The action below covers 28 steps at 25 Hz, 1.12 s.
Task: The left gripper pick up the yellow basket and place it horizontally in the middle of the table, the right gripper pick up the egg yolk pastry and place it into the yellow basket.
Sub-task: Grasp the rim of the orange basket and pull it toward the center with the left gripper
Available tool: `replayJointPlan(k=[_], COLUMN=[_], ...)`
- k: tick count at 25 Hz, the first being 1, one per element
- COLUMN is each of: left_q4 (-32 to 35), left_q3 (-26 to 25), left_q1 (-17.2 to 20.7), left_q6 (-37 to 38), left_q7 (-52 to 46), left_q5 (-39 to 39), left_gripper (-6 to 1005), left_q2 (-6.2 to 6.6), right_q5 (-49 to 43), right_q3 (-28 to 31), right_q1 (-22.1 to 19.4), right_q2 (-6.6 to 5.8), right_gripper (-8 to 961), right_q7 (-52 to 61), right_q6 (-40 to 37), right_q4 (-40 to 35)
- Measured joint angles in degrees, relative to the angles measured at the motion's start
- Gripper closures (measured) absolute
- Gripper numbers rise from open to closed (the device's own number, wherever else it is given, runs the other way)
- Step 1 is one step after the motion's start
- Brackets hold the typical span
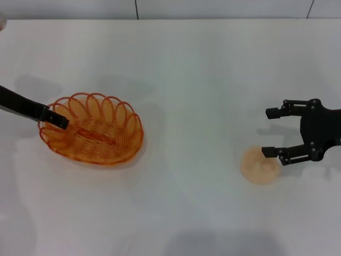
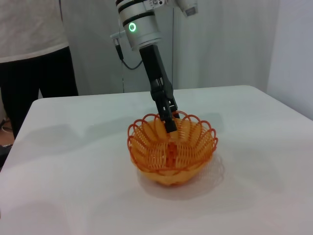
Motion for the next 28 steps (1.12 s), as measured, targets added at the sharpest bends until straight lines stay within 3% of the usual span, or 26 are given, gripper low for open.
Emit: replayJointPlan(k=[6, 11, 18, 24, 28], left_q4=[0.07, 0.05, 0.49, 6.94, 8.39], left_q3=[1.36, 1.46, 1.5, 1.51, 1.52], left_q1=[0.0, 0.01, 0.03, 1.43, 2.04], left_q6=[-0.9, -1.21, -1.41, 1.95, 5.54], left_q7=[-0.51, 0.06, 0.07, -0.3, -1.78], left_q5=[0.51, 0.51, 0.27, -2.74, -9.21], left_gripper=[246, 471, 683, 844, 877], left_q2=[-0.83, -0.97, -1.39, -3.82, -4.19], right_q5=[0.77, 0.82, 0.89, 1.61, 1.66], right_q3=[0.09, 0.1, 0.1, 0.1, 0.09], right_q1=[-0.8, -1.09, -1.19, -1.46, -2.07], right_q2=[0.12, 0.22, 0.29, 0.28, 0.28], right_gripper=[158, 162, 168, 173, 177], right_q7=[-0.15, -0.17, -0.18, -0.18, -0.21], right_q6=[0.08, -0.13, -0.17, -0.23, -0.24], right_q4=[-0.3, -0.65, -0.68, -0.76, -1.62])
